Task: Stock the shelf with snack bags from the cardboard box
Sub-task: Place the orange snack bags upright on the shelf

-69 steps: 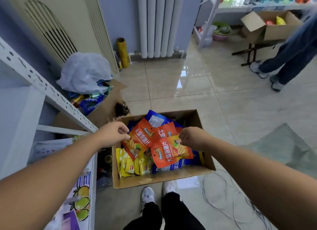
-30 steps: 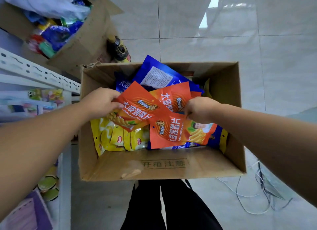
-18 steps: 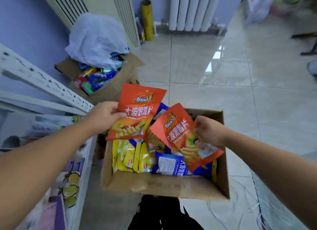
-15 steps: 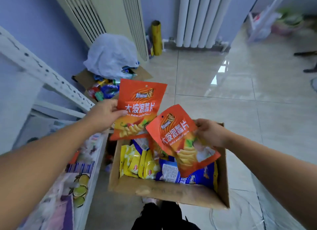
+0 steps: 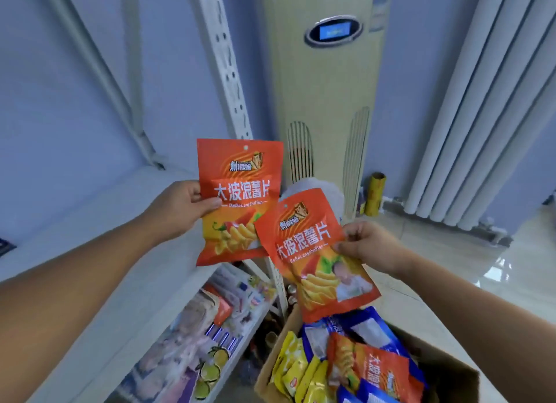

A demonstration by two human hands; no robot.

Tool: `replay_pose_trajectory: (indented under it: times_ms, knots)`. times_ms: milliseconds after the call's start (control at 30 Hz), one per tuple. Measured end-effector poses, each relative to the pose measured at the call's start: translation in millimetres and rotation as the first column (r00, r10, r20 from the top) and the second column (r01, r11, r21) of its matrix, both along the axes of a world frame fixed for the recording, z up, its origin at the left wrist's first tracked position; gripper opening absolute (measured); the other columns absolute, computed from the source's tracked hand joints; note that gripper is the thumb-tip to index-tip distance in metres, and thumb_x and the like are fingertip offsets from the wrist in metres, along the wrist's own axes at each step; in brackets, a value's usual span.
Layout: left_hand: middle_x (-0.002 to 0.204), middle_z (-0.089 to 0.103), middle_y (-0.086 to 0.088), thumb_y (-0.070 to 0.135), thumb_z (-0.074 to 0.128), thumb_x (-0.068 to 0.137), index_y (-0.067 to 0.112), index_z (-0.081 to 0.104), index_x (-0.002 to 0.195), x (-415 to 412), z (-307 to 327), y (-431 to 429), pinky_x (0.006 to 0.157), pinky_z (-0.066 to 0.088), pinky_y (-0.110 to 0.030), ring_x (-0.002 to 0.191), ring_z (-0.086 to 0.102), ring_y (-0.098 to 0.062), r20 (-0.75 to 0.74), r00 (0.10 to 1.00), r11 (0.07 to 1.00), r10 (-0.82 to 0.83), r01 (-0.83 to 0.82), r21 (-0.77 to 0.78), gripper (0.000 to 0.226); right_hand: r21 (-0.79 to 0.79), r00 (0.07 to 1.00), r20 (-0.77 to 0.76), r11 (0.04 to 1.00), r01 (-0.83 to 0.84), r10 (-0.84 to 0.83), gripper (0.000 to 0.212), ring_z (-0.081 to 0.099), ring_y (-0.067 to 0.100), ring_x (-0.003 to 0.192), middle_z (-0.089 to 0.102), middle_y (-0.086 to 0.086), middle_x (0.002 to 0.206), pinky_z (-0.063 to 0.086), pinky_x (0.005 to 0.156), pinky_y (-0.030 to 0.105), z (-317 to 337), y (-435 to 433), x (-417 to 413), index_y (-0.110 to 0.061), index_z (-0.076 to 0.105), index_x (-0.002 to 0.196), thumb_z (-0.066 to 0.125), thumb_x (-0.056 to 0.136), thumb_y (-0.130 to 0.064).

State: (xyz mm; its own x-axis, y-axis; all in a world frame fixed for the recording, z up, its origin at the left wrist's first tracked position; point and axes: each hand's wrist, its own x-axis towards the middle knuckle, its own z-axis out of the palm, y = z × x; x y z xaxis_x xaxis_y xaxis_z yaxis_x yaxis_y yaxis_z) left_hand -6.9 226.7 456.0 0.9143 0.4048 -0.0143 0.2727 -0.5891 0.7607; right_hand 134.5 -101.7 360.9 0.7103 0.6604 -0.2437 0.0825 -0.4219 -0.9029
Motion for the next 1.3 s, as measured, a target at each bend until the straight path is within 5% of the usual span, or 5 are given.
replay_pose_trajectory:
  times_ms: [300,667,900,1133,1300]
  knots:
    - [0.071,0.071,0.029,0.022,0.067,0.094,0.031,0.068,0.100,-216,47,89,0.061,0.050,-0.005,0.072,0.070,0.010,0.145,0.935,0.946,0.323,-0.324,-0.018,0.012,0.205,0.963,0.190,0.952,-0.227,0.189,0.008,0.071,0.040,0.090,0.077,0.012,0.091,0.057,0.085,0.054,53,169,-123,-0.009,0.070,0.093,0.065,0.098,-0.013]
    - [0.087,0.075,0.022,0.025,0.068,0.092,0.029,0.069,0.105,-567,62,134,0.073,0.052,-0.019,0.082,0.073,0.002,0.208,0.729,0.750,0.652,-0.661,-0.036,0.014,0.430,0.866,0.194,0.754,-0.497,0.461,0.015,0.071,0.038,0.073,0.075,0.019,0.078,0.058,0.085,0.056,98,314,-383,-0.010,0.069,0.104,0.055,0.103,-0.010]
    - [0.073,0.072,0.026,0.011,0.065,0.093,0.024,0.068,0.099,-732,53,124,0.062,0.051,-0.005,0.076,0.070,0.008,0.211,0.590,0.611,0.779,-0.790,-0.050,0.014,0.529,0.777,0.130,0.619,-0.580,0.616,0.018,0.069,0.040,0.071,0.071,0.030,0.080,0.058,0.087,0.052,100,376,-528,-0.009,0.068,0.112,0.052,0.104,-0.010]
    - [0.100,0.077,0.018,0.045,0.075,0.079,0.030,0.071,0.111,-827,40,129,0.088,0.056,-0.027,0.096,0.073,-0.007,0.192,0.485,0.512,0.853,-0.848,-0.136,0.035,0.511,0.681,0.101,0.550,-0.661,0.725,0.019,0.068,0.049,0.076,0.071,0.031,0.088,0.061,0.085,0.049,92,432,-611,-0.006,0.067,0.113,0.050,0.104,-0.007]
    - [0.100,0.076,0.017,0.029,0.069,0.090,0.030,0.071,0.110,-863,32,143,0.093,0.055,-0.031,0.090,0.074,-0.006,0.149,0.390,0.409,0.909,-0.903,-0.132,0.020,0.475,0.627,0.103,0.516,-0.713,0.772,0.018,0.070,0.047,0.078,0.074,0.025,0.089,0.059,0.087,0.054,87,481,-638,-0.012,0.069,0.110,0.052,0.104,-0.011]
